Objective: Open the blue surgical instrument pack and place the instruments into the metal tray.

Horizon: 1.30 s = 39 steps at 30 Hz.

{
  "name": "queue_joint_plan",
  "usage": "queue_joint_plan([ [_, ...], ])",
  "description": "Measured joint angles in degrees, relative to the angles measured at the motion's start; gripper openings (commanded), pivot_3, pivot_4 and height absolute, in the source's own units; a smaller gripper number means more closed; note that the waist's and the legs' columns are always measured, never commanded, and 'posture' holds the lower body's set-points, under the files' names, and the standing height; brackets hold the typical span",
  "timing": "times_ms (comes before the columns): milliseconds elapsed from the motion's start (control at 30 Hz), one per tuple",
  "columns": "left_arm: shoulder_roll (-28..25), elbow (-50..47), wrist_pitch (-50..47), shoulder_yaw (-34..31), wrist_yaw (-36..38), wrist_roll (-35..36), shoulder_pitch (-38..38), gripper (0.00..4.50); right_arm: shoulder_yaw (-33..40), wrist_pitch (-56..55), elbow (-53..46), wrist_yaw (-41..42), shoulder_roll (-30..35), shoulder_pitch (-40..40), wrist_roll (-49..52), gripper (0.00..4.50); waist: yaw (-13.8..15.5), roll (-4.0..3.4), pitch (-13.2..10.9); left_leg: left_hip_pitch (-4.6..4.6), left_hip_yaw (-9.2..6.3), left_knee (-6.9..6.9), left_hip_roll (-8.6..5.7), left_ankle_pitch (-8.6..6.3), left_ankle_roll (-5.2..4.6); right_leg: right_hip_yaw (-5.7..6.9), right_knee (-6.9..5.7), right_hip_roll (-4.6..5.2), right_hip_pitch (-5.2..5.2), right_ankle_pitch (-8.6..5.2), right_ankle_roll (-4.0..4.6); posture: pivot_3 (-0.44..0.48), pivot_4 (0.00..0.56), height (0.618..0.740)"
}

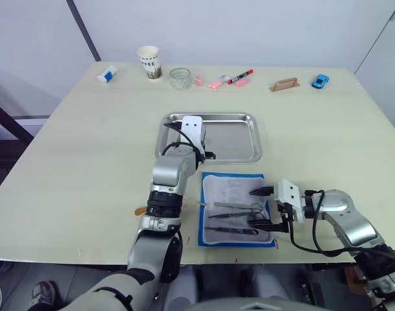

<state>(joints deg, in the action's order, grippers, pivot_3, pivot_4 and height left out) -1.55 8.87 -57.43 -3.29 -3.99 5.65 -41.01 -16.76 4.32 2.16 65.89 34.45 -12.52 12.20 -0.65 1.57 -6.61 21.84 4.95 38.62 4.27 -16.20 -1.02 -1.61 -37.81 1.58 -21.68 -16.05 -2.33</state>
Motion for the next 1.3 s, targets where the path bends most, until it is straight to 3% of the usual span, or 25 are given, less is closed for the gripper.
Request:
queue_joint_plan([
  [233,0.1,0.4,0.1,-0.7,-0.3,0.0,0.0,0.09,0.0,-0.2,0.1,0.0,0.0,0.0,0.0,4.5,0.0,0.0,0.0,0.0,-0.01,0.0,0.0,0.0,0.0,0.0,0.0,0.0,0.0,0.0,0.0,0.0,0.15,0.74],
  [267,0.1,0.4,0.1,-0.7,-0.3,0.0,0.0,0.97,0.0,-0.2,0.1,0.0,0.0,0.0,0.0,4.5,0.0,0.0,0.0,0.0,0.0,-0.01,0.0,0.0,0.01,0.0,0.0,0.01,0.0,0.0,0.0,0.0,0.15,0.74],
  [300,0.1,0.4,0.1,-0.7,-0.3,0.0,0.0,1.23,0.0,-0.3,0.1,0.0,0.0,0.0,0.0,4.5,0.0,0.0,0.0,0.0,0.0,-0.01,0.0,0.0,0.0,0.01,0.01,0.01,0.0,0.0,0.0,0.0,0.15,0.74],
  [367,0.2,0.4,0.1,-0.7,-0.2,0.0,0.0,2.31,0.0,-0.3,0.1,0.0,0.0,0.1,0.0,4.5,0.0,0.0,0.0,0.0,0.0,-0.02,0.0,0.0,0.0,0.01,0.01,0.01,0.0,0.0,0.0,0.0,0.15,0.74],
  [433,0.4,0.4,0.1,-0.7,-0.1,0.1,0.0,3.1,0.0,-0.3,0.1,0.0,0.0,0.1,0.0,4.5,0.0,0.0,0.0,0.0,0.0,-0.02,0.0,0.0,0.0,0.01,0.01,0.02,0.0,0.0,0.0,0.0,0.15,0.74],
  [600,0.2,-3.6,0.1,-0.7,2.4,1.5,2.0,3.1,0.0,-0.4,0.1,0.0,-0.1,0.1,0.0,4.5,-0.1,0.0,0.0,-0.03,0.01,-0.1,-0.01,0.01,0.02,-0.01,0.03,0.03,0.0,0.0,0.0,0.0,0.15,0.74],
  [767,-4.4,-13.6,0.8,0.4,13.4,7.4,6.8,3.1,0.2,-0.4,0.1,0.0,-0.1,0.3,0.1,4.5,-0.1,-0.01,0.0,-0.07,0.03,-0.21,-0.03,0.05,0.1,0.01,0.04,0.11,0.0,0.0,0.01,0.0,0.15,0.74],
  [833,-7.2,-17.3,5.1,0.2,23.2,12.6,9.4,3.1,0.2,-0.4,0.1,0.1,-0.1,0.3,0.1,4.5,-0.1,-0.02,0.0,-0.08,0.05,-0.22,-0.04,0.06,0.13,0.02,0.05,0.18,0.0,-0.01,0.02,0.0,0.15,0.74],
  [1000,-21.6,-20.6,14.6,3.7,45.5,17.8,14.2,3.1,0.2,-0.4,0.2,0.0,-0.3,0.2,0.0,4.5,-0.1,-0.09,-0.1,-0.12,0.05,-0.29,-0.05,0.0,0.03,0.05,0.05,0.21,0.0,-0.04,0.09,0.0,0.15,0.74],
  [1100,-25.9,-20.5,17.2,3.7,55.2,21.3,15.4,3.1,0.5,-0.4,0.2,0.0,-0.3,0.4,0.0,4.5,-0.1,-0.02,-0.1,-0.1,0.03,-0.27,-0.05,-0.05,-0.06,0.1,0.06,0.25,0.0,-0.14,0.25,0.0,0.15,0.74],
  [1133,-27.9,-20.4,18.3,3.7,59.1,22.7,15.7,3.66,0.5,-0.4,0.2,-0.1,-0.4,0.4,0.0,4.5,0.0,-0.02,-0.1,-0.1,0.02,-0.27,-0.05,-0.06,-0.08,0.11,0.06,0.24,0.0,-0.14,0.26,0.0,0.15,0.74],
  [1233,-30.3,-20.3,19.4,3.4,63.2,23.9,15.9,4.34,0.5,-0.4,0.0,-0.1,-0.5,0.6,0.0,4.5,-0.1,-0.09,-0.1,-0.11,0.02,-0.3,-0.04,-0.07,-0.1,0.11,0.05,0.21,-0.01,-0.15,0.26,0.0,0.15,0.74],
  [1300,-33.3,-20.0,20.5,3.1,67.1,25.1,17.1,4.44,0.7,-0.4,-0.1,-0.2,-0.5,1.0,0.0,4.5,-0.2,-0.08,-0.1,-0.12,0.03,-0.3,-0.03,-0.07,-0.11,0.1,0.06,0.19,-0.01,-0.15,0.25,0.0,0.15,0.74],
])
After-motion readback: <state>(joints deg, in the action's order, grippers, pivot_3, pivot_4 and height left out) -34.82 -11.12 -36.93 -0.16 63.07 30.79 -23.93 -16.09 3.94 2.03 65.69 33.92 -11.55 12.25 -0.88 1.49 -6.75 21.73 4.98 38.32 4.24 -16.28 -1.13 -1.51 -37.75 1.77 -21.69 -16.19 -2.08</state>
